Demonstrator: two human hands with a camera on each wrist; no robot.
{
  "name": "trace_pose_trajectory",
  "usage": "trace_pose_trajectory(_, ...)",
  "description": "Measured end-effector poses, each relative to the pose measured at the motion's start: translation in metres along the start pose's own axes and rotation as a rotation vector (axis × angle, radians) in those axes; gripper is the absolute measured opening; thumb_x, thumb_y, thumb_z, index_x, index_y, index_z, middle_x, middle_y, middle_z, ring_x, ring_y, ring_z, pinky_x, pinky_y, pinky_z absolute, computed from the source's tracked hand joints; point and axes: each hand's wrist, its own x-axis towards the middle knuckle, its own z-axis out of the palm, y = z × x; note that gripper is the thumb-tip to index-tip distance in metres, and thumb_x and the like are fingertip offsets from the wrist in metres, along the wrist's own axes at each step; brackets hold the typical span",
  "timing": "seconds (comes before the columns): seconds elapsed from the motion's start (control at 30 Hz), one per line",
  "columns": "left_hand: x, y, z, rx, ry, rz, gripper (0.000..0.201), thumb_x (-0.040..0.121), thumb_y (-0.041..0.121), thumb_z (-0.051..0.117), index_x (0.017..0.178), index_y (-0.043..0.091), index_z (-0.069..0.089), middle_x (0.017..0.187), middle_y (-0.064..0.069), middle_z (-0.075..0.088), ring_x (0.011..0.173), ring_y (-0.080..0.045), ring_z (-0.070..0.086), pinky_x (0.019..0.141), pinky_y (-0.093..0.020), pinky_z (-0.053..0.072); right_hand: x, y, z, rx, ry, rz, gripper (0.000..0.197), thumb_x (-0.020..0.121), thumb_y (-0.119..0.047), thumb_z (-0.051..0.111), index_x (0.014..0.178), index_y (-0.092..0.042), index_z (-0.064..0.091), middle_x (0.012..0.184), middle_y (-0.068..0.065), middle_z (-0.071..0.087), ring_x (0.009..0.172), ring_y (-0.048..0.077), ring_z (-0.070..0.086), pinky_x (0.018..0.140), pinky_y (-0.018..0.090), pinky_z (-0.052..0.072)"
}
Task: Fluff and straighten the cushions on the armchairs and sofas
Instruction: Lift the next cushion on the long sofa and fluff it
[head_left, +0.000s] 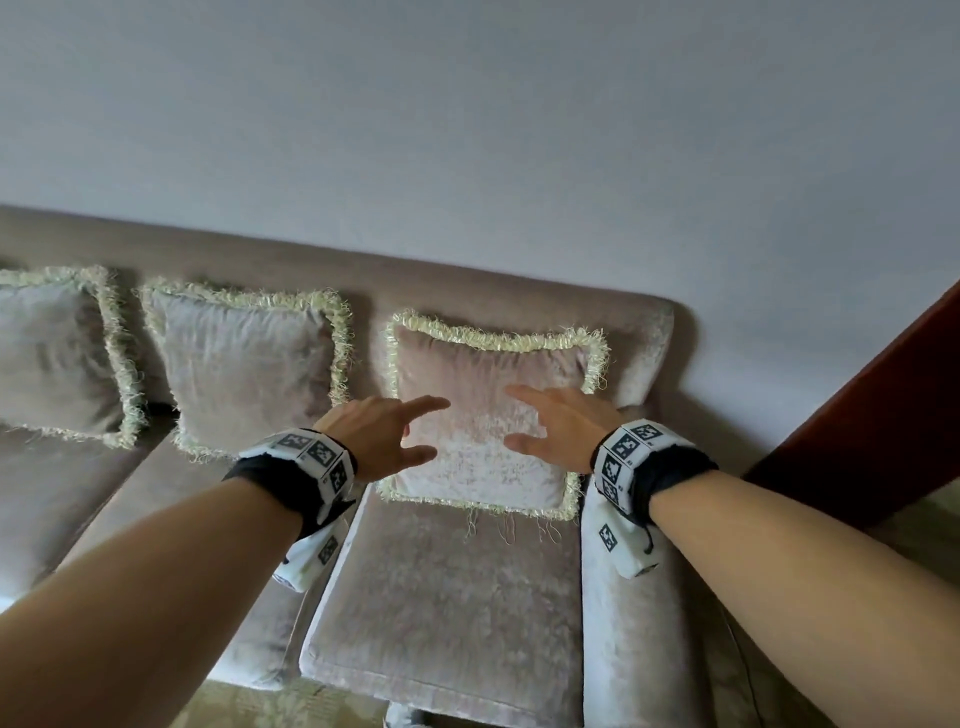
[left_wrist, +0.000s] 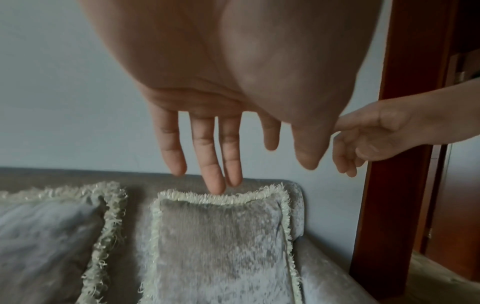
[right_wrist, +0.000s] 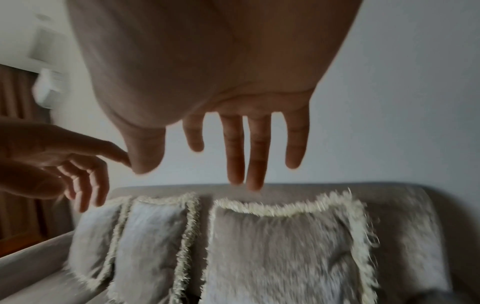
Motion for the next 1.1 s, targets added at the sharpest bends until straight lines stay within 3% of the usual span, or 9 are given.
trace_pose_trajectory(0.13, 0.07, -0.062, 0.04, -0.092, 0.119, -0.016, 0.073, 0.091, 0.075, 0.042, 0.152, 0.062, 0.003, 0.119, 0.005, 0.068, 0.089, -0.015, 0.068, 0.074, -0.038, 0.06, 0.065, 0.028, 0.054, 0.096, 0.136, 0.183, 0.079, 0.089, -0.08, 0.036, 0.157, -0.044, 0.019, 0.139, 0.003, 0.052, 0.123, 0.026, 0.054, 0.097, 0.045, 0.05)
trace_pose_trajectory(0.3, 0.153, -0.121, 0.113, -0.279, 0.284, -0.137, 0.075, 0.091, 0.073, 0.042, 0.157, 0.055, 0.01, 0.114, 0.002, 0.059, 0.08, -0.017, 0.058, 0.062, -0.031, 0.046, 0.127, 0.074, 0.133, 0.291, 0.369, 0.377, 0.074, 0.091, -0.073, 0.046, 0.156, -0.048, 0.022, 0.153, 0.005, 0.04, 0.141, 0.022, 0.038, 0.106, 0.039, 0.04)
trace_pose_trajectory(0.43, 0.209, -0.151, 0.179, -0.455, 0.403, -0.232, 0.079, 0.085, 0.079, 0.046, 0.155, 0.053, 0.021, 0.125, -0.004, 0.052, 0.091, -0.022, 0.057, 0.071, -0.038, 0.048, 0.158, 0.118, 0.202, 0.356, 0.563, 0.444, 0.074, 0.091, -0.068, 0.052, 0.156, -0.043, 0.029, 0.143, 0.005, 0.04, 0.131, 0.011, 0.036, 0.098, 0.026, 0.034)
trace_pose_trajectory(0.6, 0.27, -0.177, 0.257, -0.634, 0.636, -0.26, 0.082, 0.081, 0.073, 0.053, 0.155, 0.041, 0.034, 0.141, -0.014, 0.038, 0.119, -0.029, 0.053, 0.089, -0.043, 0.051, 0.199, 0.163, 0.267, 0.515, 0.844, 0.51, 0.088, 0.08, -0.082, 0.046, 0.155, -0.042, 0.027, 0.148, 0.011, 0.027, 0.133, 0.01, 0.03, 0.107, 0.029, 0.031)
trace_pose_trajectory(0.7, 0.297, -0.186, 0.293, -0.718, 0.768, -0.213, 0.087, 0.079, 0.075, 0.059, 0.155, 0.038, 0.037, 0.143, -0.009, 0.026, 0.129, -0.016, 0.035, 0.111, -0.04, 0.039, 0.227, 0.184, 0.294, 0.556, 0.945, 0.465, 0.087, 0.08, -0.085, 0.044, 0.154, -0.044, 0.023, 0.152, 0.02, 0.022, 0.144, 0.027, 0.028, 0.115, 0.041, 0.033)
trace_pose_trajectory(0.8, 0.317, -0.188, 0.315, -0.805, 0.783, -0.192, 0.096, 0.073, 0.076, 0.064, 0.156, 0.048, 0.024, 0.153, -0.022, 0.02, 0.14, -0.02, 0.028, 0.123, -0.032, 0.024, 0.249, 0.205, 0.318, 0.552, 0.995, 0.426, 0.093, 0.083, -0.082, 0.045, 0.158, -0.031, 0.021, 0.154, 0.027, 0.019, 0.148, 0.03, 0.023, 0.12, 0.04, 0.03)
trace_pose_trajectory(0.93, 0.336, -0.192, 0.332, -0.821, 0.77, -0.079, 0.115, 0.078, 0.079, 0.06, 0.163, 0.018, 0.013, 0.167, -0.012, 0.017, 0.157, -0.025, 0.017, 0.128, -0.036, 0.014, 0.268, 0.226, 0.341, 0.574, 0.941, 0.451, 0.101, 0.08, -0.087, 0.043, 0.158, -0.031, 0.012, 0.161, 0.025, 0.013, 0.151, 0.037, 0.019, 0.119, 0.051, 0.029)
trace_pose_trajectory(1.03, 0.342, -0.187, 0.334, -0.88, 0.716, -0.087, 0.119, 0.079, 0.077, 0.06, 0.163, 0.011, 0.009, 0.171, -0.01, 0.015, 0.158, -0.019, 0.015, 0.128, -0.042, 0.016, 0.279, 0.228, 0.349, 0.583, 0.937, 0.411, 0.1, 0.082, -0.087, 0.038, 0.157, -0.028, 0.008, 0.165, 0.023, 0.013, 0.153, 0.036, 0.016, 0.123, 0.039, 0.02)
trace_pose_trajectory(1.1, 0.339, -0.182, 0.333, -0.892, 0.728, -0.056, 0.117, 0.082, 0.072, 0.063, 0.162, 0.007, 0.009, 0.171, -0.014, 0.014, 0.158, -0.02, 0.015, 0.128, -0.042, 0.016, 0.281, 0.228, 0.349, 0.587, 0.962, 0.363, 0.098, 0.085, -0.085, 0.038, 0.155, -0.022, 0.011, 0.164, 0.026, 0.014, 0.153, 0.038, 0.015, 0.124, 0.042, 0.019)
